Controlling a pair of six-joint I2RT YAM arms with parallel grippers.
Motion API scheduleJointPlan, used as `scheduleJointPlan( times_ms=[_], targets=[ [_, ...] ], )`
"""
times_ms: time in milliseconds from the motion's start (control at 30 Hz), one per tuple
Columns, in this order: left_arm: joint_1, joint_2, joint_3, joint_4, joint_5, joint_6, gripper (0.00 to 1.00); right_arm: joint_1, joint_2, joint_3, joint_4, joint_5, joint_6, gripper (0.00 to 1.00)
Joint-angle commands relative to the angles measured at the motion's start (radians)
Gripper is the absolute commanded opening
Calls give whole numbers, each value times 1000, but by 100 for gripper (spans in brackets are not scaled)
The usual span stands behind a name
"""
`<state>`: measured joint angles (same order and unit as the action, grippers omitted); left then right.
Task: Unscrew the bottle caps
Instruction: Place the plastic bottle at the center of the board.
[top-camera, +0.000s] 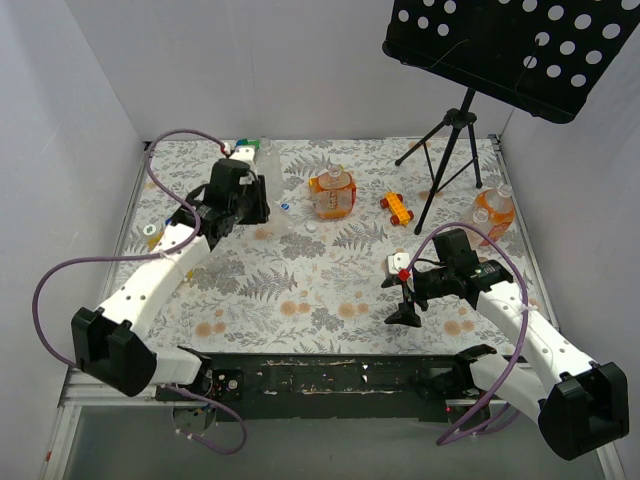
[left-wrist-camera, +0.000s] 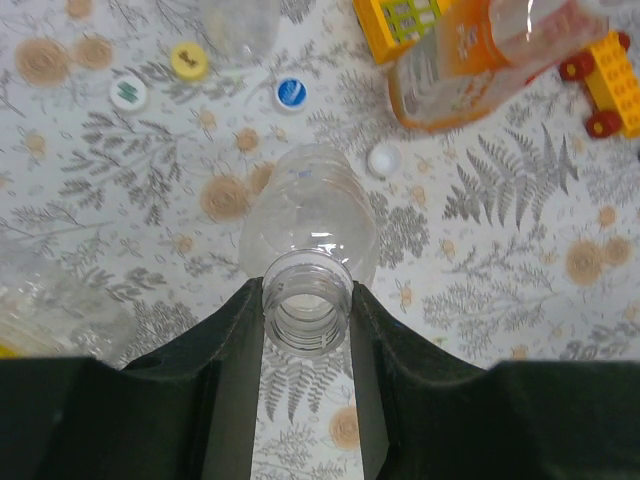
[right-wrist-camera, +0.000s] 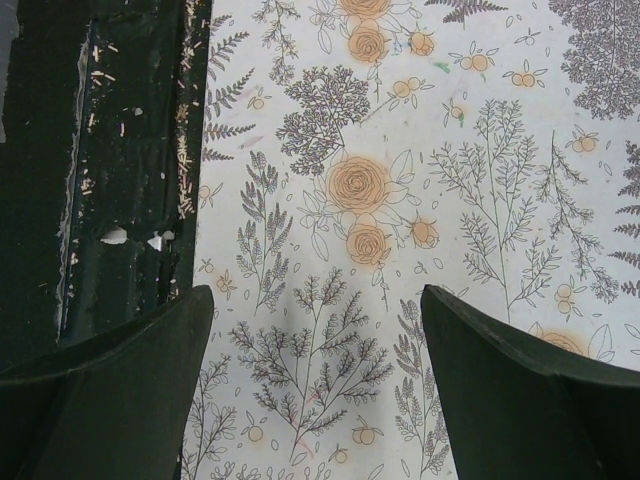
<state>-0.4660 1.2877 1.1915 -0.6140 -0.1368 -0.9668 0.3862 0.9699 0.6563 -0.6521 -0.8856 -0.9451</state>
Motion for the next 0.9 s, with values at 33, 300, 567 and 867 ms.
scheduleJointPlan(
  times_ms=[33, 300, 567, 867],
  targets=[
    [114, 90, 190, -36, 75, 76, 0, -4, -19, -7, 17, -12, -1, 92],
    [190, 304, 423, -219, 80, 115, 0, -4, -25, -11, 17, -18, -4, 92],
    [191, 421, 595, -323, 37, 148, 0, -1, -23, -11, 12, -23, -4, 92],
    [191, 509, 645, -360, 23, 152, 2, -3, -22, -12, 14, -24, -6, 93]
  ],
)
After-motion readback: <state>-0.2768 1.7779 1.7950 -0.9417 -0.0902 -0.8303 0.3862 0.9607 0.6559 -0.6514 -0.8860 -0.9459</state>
